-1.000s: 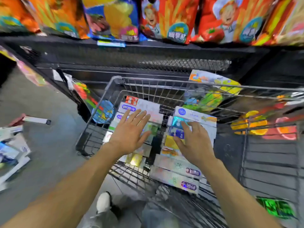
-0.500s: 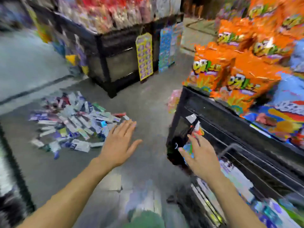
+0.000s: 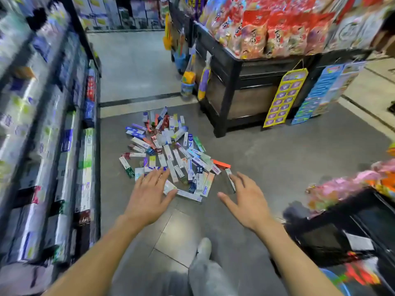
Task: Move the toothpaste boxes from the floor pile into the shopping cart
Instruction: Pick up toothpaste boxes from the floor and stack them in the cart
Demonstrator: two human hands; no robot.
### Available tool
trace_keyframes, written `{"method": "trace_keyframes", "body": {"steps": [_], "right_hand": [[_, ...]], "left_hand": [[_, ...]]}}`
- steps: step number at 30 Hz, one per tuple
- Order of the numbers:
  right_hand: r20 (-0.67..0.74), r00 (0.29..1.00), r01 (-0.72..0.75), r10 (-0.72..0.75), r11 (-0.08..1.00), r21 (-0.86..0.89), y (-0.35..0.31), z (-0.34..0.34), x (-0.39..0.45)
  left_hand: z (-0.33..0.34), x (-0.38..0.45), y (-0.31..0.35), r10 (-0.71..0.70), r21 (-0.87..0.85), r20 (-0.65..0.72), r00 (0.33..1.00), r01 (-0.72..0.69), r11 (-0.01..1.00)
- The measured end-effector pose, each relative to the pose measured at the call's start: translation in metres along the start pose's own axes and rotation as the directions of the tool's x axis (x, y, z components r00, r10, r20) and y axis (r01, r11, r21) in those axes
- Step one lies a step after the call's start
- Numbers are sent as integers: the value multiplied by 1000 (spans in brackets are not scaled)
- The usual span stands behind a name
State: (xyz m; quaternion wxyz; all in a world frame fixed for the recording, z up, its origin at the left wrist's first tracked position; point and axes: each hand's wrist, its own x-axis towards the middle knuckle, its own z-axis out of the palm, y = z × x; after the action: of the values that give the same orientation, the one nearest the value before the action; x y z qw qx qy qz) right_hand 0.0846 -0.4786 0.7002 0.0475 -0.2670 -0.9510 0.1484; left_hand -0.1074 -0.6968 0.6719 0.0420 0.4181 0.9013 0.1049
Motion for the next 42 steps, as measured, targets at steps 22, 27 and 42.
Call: {"method": "trace_keyframes", "body": {"steps": [22,27,42], "right_hand": [[190,972,-153,137,985,74,176,369,363],[315,912,-298,261,952,74,225,555,371],[89,916,-397,391,848,350,281,769,424]], "left_hand": [[362,356,-155,-7,-84,141,990,19,996],[557,361,-210,82,-93,131,988,-70,993],[794,384,-258,426,-169,127,896,-404,899]]}}
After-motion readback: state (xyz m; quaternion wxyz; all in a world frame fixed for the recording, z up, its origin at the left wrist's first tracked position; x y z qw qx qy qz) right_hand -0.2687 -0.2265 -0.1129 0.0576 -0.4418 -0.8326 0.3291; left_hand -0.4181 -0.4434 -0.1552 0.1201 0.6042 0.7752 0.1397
